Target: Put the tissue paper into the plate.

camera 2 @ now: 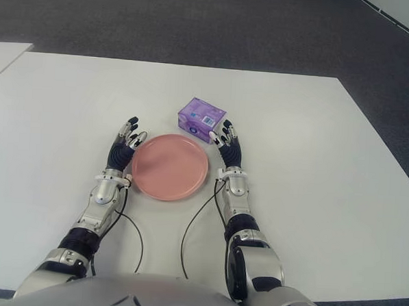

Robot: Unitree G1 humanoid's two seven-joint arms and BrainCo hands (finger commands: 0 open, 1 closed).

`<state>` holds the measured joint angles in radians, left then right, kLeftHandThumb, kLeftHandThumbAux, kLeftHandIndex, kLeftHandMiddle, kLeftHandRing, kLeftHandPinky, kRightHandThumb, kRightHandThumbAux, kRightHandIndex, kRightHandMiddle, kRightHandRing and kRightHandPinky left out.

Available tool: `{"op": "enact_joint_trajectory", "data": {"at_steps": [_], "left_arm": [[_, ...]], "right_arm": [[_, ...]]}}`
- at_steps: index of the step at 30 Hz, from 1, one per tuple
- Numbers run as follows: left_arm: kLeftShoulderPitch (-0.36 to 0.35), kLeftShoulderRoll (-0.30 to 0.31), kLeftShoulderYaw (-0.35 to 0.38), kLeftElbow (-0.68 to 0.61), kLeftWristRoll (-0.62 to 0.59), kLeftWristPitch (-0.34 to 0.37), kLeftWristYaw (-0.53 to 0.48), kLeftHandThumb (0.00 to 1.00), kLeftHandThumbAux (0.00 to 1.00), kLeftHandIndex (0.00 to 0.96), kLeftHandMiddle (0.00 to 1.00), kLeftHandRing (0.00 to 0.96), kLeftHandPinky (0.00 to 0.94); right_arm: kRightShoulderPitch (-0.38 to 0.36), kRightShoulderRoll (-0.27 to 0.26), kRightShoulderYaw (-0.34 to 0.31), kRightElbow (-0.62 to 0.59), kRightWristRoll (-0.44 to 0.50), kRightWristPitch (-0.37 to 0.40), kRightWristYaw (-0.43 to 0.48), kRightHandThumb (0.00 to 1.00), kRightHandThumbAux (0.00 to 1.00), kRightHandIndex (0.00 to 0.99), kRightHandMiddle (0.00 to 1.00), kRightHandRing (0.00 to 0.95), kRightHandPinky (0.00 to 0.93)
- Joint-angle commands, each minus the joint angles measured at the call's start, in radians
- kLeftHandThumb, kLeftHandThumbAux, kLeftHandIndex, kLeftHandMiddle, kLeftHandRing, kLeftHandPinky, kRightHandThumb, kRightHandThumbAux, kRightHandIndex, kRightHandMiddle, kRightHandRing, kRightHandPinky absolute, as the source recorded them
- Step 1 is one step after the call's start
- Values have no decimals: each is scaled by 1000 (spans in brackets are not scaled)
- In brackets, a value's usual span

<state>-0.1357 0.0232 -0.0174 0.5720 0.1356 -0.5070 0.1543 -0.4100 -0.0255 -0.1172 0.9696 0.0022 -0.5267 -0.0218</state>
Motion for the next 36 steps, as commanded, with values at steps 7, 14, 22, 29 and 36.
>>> {"op": "enact_joint_trajectory", "data": {"at_steps": [7,14,22,29,36], "left_arm": [[-4,-5,6,24,-3,12,6,0,401,0,0,0,0],[-7,-7,6,29,-6,16,6,0,401,0,0,0,0],[-10,-10,7,31,-8,16,9,0,392,0,0,0,0],[-9,-12,7,31,-7,9,10,0,383,0,0,0,0],[-9,-17,11,31,-5,12,18,0,379,0,0,0,0]], "right_arm": [[68,3,-10,79,12,81,-1,147,526,0,0,0,0],[61,1,-11,88,14,82,0,147,526,0,0,0,0],[-224,-71,-1,-462,-219,150,-267,87,499,0,0,0,0],[-215,-95,24,-441,-208,85,-243,93,523,0,0,0,0],[-293,-122,68,-386,-242,59,-255,103,534,0,0,0,0]]}}
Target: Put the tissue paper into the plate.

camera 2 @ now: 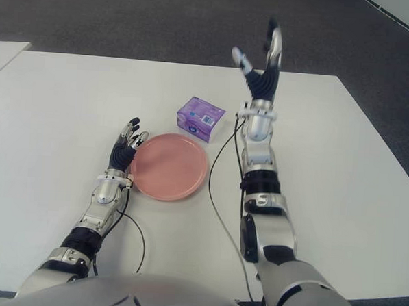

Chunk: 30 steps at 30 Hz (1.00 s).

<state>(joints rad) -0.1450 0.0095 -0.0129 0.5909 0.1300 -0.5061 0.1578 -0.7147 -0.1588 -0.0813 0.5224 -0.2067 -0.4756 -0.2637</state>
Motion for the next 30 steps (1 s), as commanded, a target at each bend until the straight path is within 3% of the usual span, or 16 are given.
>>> {"op": "enact_joint_trajectory", "data": {"at_steps": [1,6,14,18,22,26,30], "left_arm": [[0,-4,7,12,2,11,16,0,379,0,0,0,0],[4,-2,5,11,3,12,17,0,375,0,0,0,0],[0,2,4,22,5,-3,15,0,379,0,0,0,0],[-1,2,4,25,7,-4,20,0,375,0,0,0,0],[-2,0,5,26,6,1,21,0,368,0,0,0,0],[-4,-1,4,31,6,0,22,0,360,0,0,0,0],[-7,-3,7,34,0,4,20,0,357,0,0,0,0]], "right_arm": [[-8,16,41,44,-47,20,-23,103,535,0,0,0,0],[-27,17,75,-10,-98,26,-54,131,551,0,0,0,0],[-33,-4,97,-64,-120,44,-27,196,563,0,0,0,0],[-63,-4,116,4,-138,26,-45,223,565,0,0,0,0],[-117,-14,131,38,-137,72,-6,235,558,0,0,0,0],[-118,-20,150,44,-138,111,29,227,537,0,0,0,0],[-138,-2,182,132,-158,115,15,213,506,0,0,0,0]]}}
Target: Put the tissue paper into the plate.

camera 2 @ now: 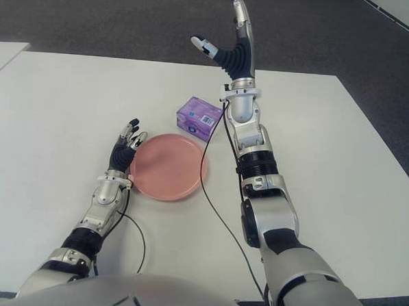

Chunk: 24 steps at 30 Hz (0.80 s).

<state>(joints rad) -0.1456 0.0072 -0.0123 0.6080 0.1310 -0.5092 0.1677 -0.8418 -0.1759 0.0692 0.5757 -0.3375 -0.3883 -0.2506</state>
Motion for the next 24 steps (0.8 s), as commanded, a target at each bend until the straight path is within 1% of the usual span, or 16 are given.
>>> {"op": "enact_joint_trajectory", "data": {"at_steps": [1,6,9,10,11,13,15,17,21,23,24], "left_arm": [[-7,-1,7,19,-1,7,10,0,357,0,0,0,0],[-8,-2,7,23,-1,5,10,0,365,0,0,0,0],[-9,-2,5,24,4,6,11,0,370,0,0,0,0],[-9,-2,4,25,5,4,12,0,371,0,0,0,0],[-9,-2,4,26,6,2,12,0,373,0,0,0,0],[-9,-1,4,29,5,-4,12,0,377,0,0,0,0],[-8,-2,4,31,4,-7,11,0,383,0,0,0,0],[-8,-2,4,32,3,-10,10,0,386,0,0,0,0],[-8,-1,5,37,-3,-14,3,0,395,0,0,0,0],[-7,-1,4,38,-1,-11,4,0,395,0,0,0,0],[-8,-1,4,39,0,-12,5,0,396,0,0,0,0]], "right_arm": [[-9,11,37,74,-32,36,5,212,503,0,0,0,0],[-12,-1,53,65,-46,63,8,198,488,0,0,0,0],[-67,53,128,286,-116,73,-56,172,495,0,0,0,0],[-71,76,151,360,-129,65,-66,167,497,0,0,0,0],[-71,89,162,402,-133,56,-71,153,500,0,0,0,0],[-64,99,182,478,-135,33,-43,140,501,0,0,0,0],[-77,86,193,532,-134,16,4,132,492,0,0,0,0],[-92,83,207,570,-139,6,21,130,486,0,0,0,0],[-117,62,241,570,-157,-11,59,135,475,0,0,0,0],[-128,49,255,582,-169,-8,69,136,477,0,0,0,0],[-141,52,274,616,-189,12,71,136,479,0,0,0,0]]}}
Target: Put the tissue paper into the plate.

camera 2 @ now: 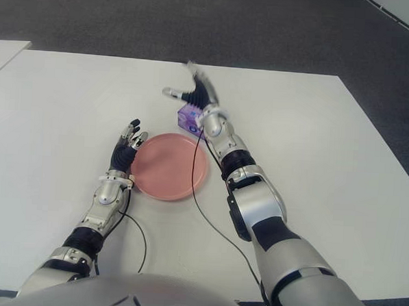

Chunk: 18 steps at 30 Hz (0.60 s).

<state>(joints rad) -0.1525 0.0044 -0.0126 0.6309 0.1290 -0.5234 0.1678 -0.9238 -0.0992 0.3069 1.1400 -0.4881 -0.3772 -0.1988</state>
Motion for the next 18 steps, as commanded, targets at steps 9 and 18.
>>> {"op": "enact_joint_trajectory", "data": {"at_steps": [9,18], "left_arm": [[0,-1,6,19,0,-4,9,0,397,0,0,0,0],[4,1,5,14,11,8,19,0,398,0,0,0,0]], "right_arm": [[-85,-14,102,176,-99,46,-10,128,480,0,0,0,0],[-113,3,140,197,-134,77,-81,131,475,0,0,0,0]]}}
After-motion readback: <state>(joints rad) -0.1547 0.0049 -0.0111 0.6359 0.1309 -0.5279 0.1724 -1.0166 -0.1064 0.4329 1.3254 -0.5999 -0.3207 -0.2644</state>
